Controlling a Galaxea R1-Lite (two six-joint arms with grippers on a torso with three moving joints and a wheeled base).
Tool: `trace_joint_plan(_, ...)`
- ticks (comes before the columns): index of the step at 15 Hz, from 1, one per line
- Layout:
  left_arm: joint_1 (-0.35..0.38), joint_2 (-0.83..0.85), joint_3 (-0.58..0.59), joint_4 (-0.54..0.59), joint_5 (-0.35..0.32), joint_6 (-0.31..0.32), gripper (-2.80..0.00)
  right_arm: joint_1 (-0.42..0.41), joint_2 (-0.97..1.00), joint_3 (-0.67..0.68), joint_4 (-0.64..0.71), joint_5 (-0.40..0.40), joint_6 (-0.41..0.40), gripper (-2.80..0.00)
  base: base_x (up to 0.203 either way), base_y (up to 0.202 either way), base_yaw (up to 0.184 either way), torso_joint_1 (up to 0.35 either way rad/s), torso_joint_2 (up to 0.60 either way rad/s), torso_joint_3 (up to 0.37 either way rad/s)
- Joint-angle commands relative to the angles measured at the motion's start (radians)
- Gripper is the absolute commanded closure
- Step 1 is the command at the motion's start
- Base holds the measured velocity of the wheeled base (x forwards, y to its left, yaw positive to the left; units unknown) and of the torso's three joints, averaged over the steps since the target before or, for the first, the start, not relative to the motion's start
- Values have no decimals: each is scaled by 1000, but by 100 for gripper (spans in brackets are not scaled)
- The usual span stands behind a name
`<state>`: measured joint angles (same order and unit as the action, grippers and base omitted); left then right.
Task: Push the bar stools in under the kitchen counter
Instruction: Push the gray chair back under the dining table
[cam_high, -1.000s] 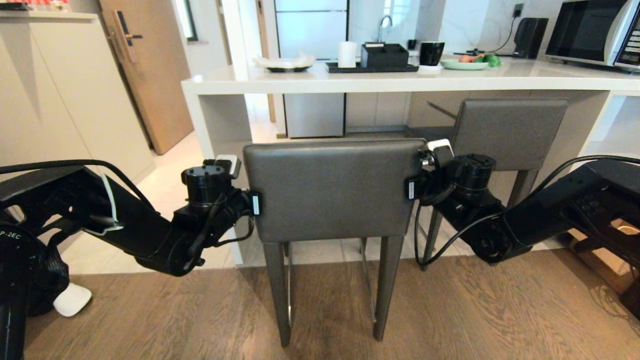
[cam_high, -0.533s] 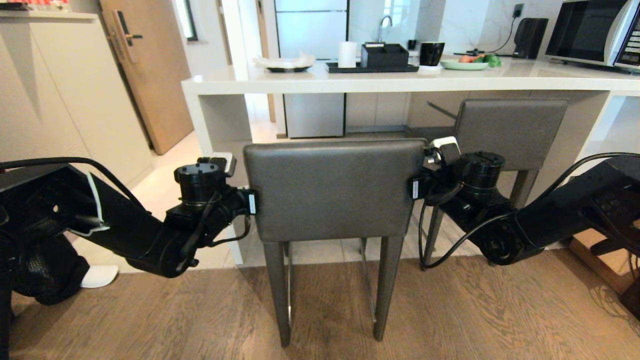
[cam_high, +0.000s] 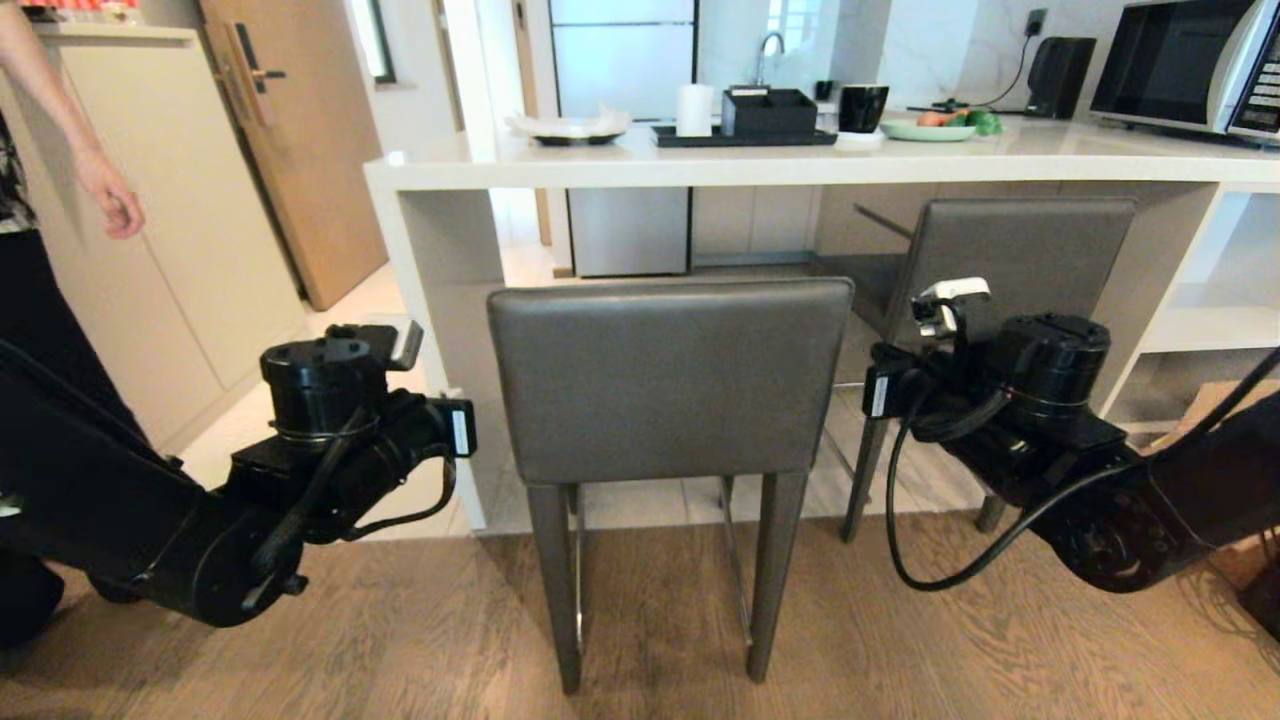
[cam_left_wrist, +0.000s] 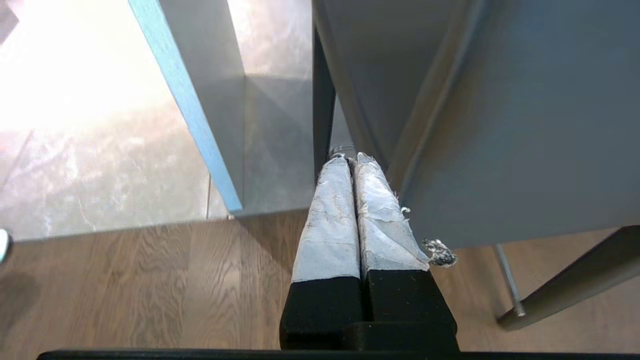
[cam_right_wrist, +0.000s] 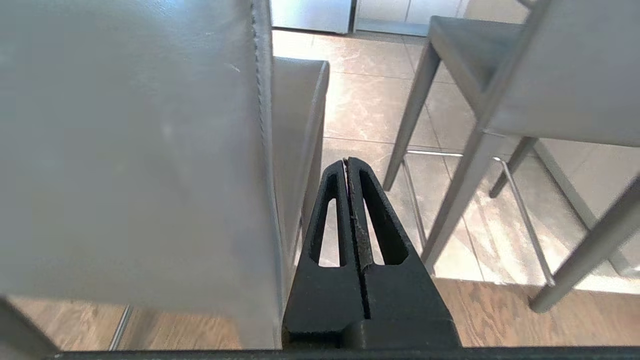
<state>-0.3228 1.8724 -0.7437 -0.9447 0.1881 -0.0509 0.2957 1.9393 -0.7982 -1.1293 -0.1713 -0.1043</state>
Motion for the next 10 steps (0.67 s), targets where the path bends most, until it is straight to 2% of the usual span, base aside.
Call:
trace_joint_plan(1, -7, -92, 39, -5, 3, -1, 0, 0, -101, 77, -10, -4, 0, 0, 0, 0, 0, 0, 0, 0)
trace_joint_plan(3, -11, -131, 75, -5, 4, 0, 0, 0, -148, 134, -10, -4, 0, 0, 64, 0, 1, -6, -3, 2)
trace_joint_plan(10, -10, -159, 87, -5, 4, 0, 0, -1, -184, 169, -29, -5, -2, 0, 191, 0, 1, 3, 0, 4)
